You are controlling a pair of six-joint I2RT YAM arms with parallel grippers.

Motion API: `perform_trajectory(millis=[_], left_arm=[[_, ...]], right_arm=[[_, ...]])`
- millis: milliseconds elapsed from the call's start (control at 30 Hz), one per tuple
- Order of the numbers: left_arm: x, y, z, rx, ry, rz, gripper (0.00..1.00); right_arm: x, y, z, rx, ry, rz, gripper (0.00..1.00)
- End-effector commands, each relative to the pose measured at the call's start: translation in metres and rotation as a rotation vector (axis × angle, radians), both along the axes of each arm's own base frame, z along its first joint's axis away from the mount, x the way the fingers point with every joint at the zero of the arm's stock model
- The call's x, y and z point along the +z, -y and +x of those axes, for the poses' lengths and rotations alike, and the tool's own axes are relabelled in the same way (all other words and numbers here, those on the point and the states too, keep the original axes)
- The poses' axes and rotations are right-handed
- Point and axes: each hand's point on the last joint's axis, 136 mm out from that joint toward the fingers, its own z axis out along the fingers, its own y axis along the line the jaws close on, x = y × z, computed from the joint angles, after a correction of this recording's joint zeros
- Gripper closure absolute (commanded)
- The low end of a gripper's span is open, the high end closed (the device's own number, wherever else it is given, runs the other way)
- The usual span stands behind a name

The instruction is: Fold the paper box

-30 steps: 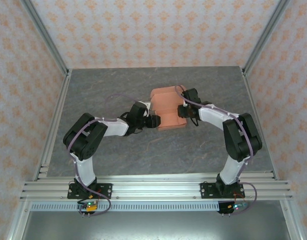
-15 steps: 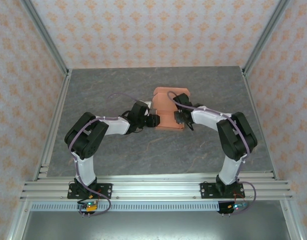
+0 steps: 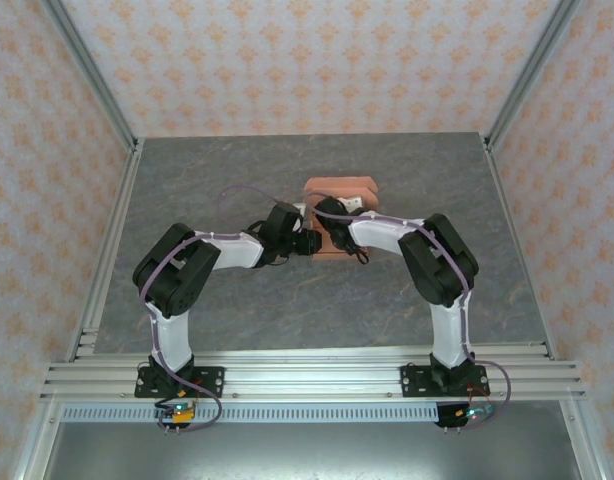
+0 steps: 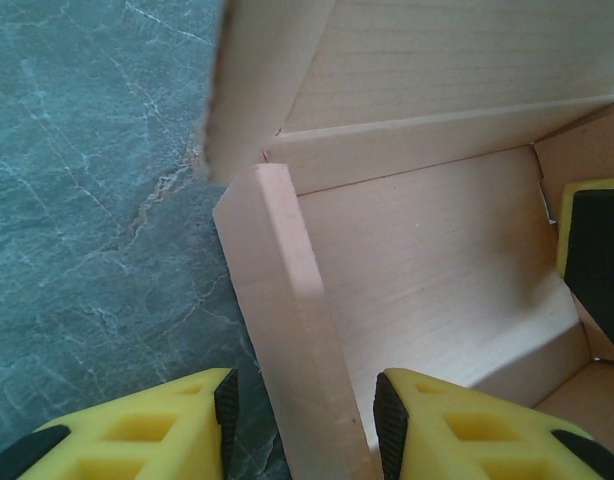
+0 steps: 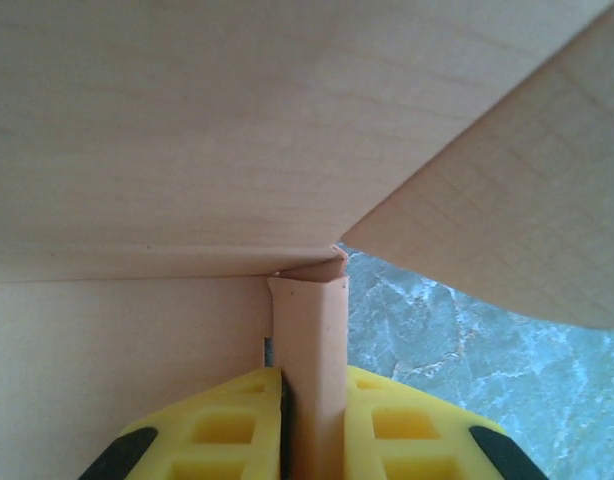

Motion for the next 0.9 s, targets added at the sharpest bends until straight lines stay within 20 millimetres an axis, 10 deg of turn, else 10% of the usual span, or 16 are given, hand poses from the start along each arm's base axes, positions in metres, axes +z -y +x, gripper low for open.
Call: perform_trajectory(millis=[0,200,633,867], left_arm=[[-0.019,-0.012,-0.004,0.021,-0.037,0.076,0.57],[-0.019,-0.014,-0.006,0.024,-0.036,0.083,0.57],[-0.023,-0.025,-0.003,0.082,-0.051,0.126,0.57],[-0.017,-0.025,0.0,0.095,-0.04,0.122,0.57]], right_arm=[[-0.006,0.04,-0.009,-0.084,0.002,-0.216,0.84],[-0.023,0.04,-0.03,-0.091,0.008,-0.15,0.85],[0.068,-0.003,-0.009,0.047,0.203,0.19,0.63],[0.07,-0.005,-0.027,0.074,0.101,0.247,0.52]])
